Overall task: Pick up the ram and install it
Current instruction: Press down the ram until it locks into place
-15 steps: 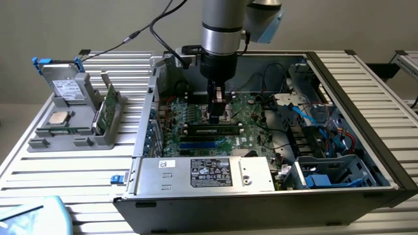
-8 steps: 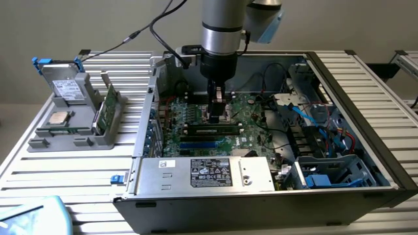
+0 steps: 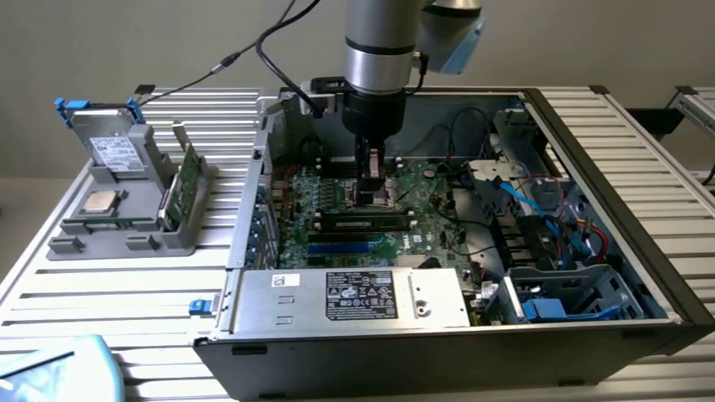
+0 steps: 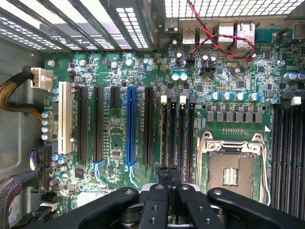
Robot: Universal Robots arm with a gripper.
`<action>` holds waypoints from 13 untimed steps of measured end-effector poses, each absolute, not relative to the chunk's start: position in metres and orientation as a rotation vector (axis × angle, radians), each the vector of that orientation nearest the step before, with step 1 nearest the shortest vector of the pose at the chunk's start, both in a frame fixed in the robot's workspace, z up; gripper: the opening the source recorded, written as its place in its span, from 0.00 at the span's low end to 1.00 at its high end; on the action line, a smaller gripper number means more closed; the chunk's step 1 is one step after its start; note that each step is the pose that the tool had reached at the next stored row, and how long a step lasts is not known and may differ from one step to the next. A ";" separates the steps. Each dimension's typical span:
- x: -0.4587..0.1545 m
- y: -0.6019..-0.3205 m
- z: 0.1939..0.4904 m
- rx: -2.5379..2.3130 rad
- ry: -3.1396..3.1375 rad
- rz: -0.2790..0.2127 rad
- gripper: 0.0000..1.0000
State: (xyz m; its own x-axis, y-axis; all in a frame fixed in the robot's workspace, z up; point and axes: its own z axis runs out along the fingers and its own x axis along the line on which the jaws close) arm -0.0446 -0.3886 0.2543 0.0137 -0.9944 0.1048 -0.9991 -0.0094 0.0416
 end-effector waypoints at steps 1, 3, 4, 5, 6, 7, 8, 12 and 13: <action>-0.043 -0.390 0.254 2.161 -2.136 0.067 0.11; -0.037 -0.393 0.254 2.163 -2.138 0.064 0.11; -0.034 -0.395 0.254 2.164 -2.139 0.062 0.11; -0.031 -0.396 0.254 2.165 -2.140 0.060 0.11; -0.028 -0.397 0.254 2.165 -2.140 0.058 0.11; -0.024 -0.398 0.254 2.167 -2.141 0.057 0.11; -0.021 -0.400 0.254 2.167 -2.142 0.055 0.11; -0.008 -0.402 0.250 2.170 -2.145 0.049 0.11; -0.007 -0.403 0.248 2.171 -2.144 0.049 0.11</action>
